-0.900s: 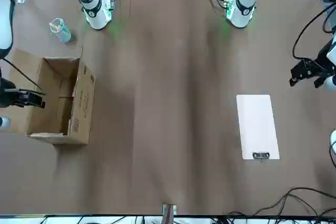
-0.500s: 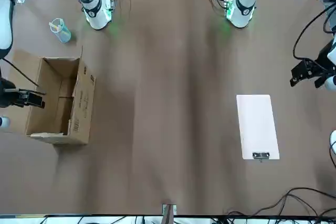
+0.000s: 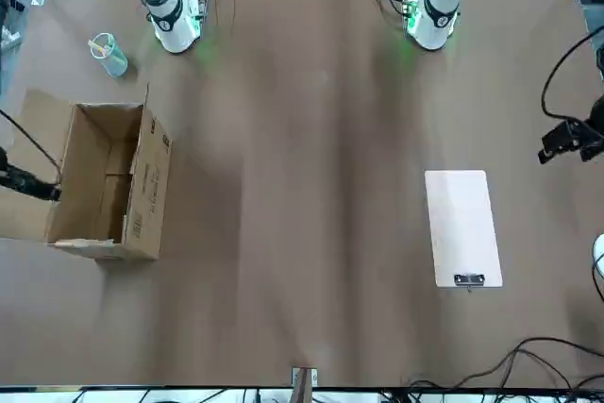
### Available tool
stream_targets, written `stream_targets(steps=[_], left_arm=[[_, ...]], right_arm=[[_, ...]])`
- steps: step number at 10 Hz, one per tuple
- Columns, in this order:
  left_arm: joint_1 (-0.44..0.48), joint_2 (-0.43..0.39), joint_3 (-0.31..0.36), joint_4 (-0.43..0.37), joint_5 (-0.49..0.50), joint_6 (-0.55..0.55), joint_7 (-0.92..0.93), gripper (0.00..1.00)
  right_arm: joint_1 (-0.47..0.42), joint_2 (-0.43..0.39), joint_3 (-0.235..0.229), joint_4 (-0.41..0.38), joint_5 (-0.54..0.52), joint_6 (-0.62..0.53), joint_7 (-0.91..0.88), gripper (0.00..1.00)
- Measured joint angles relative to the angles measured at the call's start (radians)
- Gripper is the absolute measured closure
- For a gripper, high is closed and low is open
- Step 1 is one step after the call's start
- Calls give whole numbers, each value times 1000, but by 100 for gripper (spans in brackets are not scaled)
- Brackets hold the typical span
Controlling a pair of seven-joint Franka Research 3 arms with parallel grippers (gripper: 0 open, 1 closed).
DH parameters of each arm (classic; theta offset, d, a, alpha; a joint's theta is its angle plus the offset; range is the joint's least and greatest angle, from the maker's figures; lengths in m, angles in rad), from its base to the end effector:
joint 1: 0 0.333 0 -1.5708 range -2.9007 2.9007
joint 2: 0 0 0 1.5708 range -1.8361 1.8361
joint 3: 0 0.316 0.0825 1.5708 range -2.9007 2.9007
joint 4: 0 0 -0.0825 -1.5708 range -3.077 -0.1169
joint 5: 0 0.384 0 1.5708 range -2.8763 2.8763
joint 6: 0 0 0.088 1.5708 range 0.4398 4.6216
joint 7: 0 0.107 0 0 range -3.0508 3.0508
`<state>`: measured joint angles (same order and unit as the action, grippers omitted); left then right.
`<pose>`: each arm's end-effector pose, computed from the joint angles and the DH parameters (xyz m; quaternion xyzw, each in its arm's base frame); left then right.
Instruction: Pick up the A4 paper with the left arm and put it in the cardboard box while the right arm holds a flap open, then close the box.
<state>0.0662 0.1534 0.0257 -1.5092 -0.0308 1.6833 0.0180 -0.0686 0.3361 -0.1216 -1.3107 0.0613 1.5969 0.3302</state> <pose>0.6078 0.0519 0.5745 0.9991 0.0383 0.0111 0.0128 0.6451 -0.1044 0.5472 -0.9664 0.2559 0.0245 0.0088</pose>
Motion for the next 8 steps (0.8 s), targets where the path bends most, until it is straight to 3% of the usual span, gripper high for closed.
stream_targets(steps=[2,4,8], left_arm=[[8,96,1,-2,0,14,-108,0],[21,193,1,0,0,113,-265,0],[62,296,2,4,-1,296,-761,0]], right_arm=[[-27,4,0,-1,1,86,266,0],[-32,42,0,-8,1,185,495,0],[-97,142,-1,-10,1,331,612,0]])
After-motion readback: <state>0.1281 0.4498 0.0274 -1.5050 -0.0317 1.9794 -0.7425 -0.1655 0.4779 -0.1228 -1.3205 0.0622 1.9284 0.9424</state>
